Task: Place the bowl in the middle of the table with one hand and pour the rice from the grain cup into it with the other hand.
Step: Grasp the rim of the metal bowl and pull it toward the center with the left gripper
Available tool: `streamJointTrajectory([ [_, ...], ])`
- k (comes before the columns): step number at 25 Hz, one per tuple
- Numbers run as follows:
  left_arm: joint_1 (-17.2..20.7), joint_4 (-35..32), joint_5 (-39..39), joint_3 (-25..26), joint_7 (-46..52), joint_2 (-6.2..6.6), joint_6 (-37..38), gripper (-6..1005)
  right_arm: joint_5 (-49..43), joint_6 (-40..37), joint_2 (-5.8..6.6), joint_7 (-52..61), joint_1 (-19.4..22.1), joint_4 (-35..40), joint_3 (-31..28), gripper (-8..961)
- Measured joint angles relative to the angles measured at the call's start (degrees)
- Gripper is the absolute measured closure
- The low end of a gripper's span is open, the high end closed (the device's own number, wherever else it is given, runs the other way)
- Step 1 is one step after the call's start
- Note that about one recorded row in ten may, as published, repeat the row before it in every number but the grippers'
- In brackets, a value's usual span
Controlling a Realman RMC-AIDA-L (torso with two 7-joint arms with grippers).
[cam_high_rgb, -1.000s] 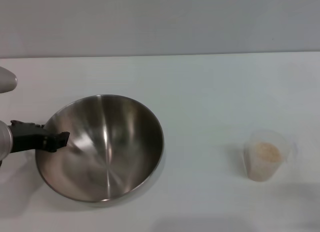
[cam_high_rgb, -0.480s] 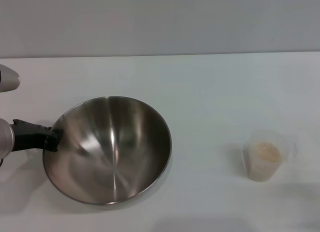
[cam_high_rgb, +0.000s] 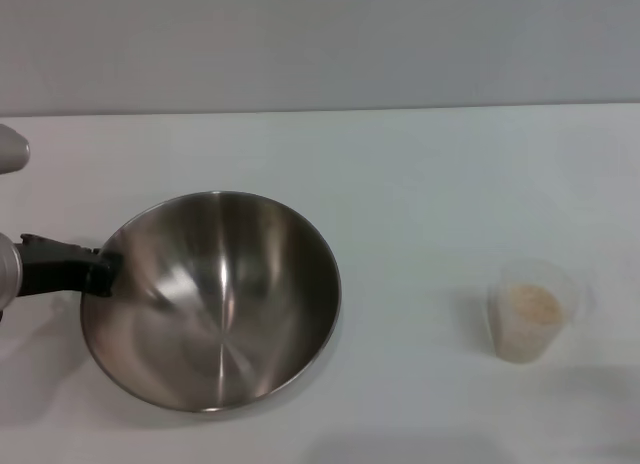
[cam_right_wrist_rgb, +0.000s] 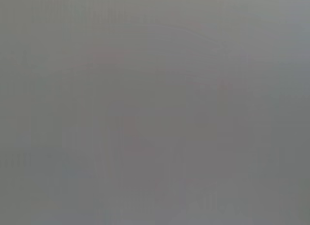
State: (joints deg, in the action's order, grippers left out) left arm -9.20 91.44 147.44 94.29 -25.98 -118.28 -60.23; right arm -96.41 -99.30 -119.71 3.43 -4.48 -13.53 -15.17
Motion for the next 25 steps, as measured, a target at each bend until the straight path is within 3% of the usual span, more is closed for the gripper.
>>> streamJointTrajectory([
  [6, -1.11, -1.76, -4.48, 3.66, -1.03, 0.15, -1.42, 921, 0.00, 0.00, 0.04, 0.00, -0.10, 0.00, 0.01, 142],
  [9, -2.72, -5.78, -12.60, 9.87, -6.26, 0.16, -3.80, 922, 0.00, 0.11, 0.07, 0.00, -0.10, 0.02, 0.12, 142],
  [13, -3.47, -8.85, -17.84, 13.32, -10.48, 0.16, -4.97, 953, 0.00, 0.16, 0.09, 0.00, -0.09, 0.07, 0.19, 142],
  [25, -6.29, -15.48, -23.51, 18.62, -14.32, 0.23, -7.36, 953, 0.00, 0.25, 0.18, 0.00, -0.42, 0.00, 0.84, 143],
])
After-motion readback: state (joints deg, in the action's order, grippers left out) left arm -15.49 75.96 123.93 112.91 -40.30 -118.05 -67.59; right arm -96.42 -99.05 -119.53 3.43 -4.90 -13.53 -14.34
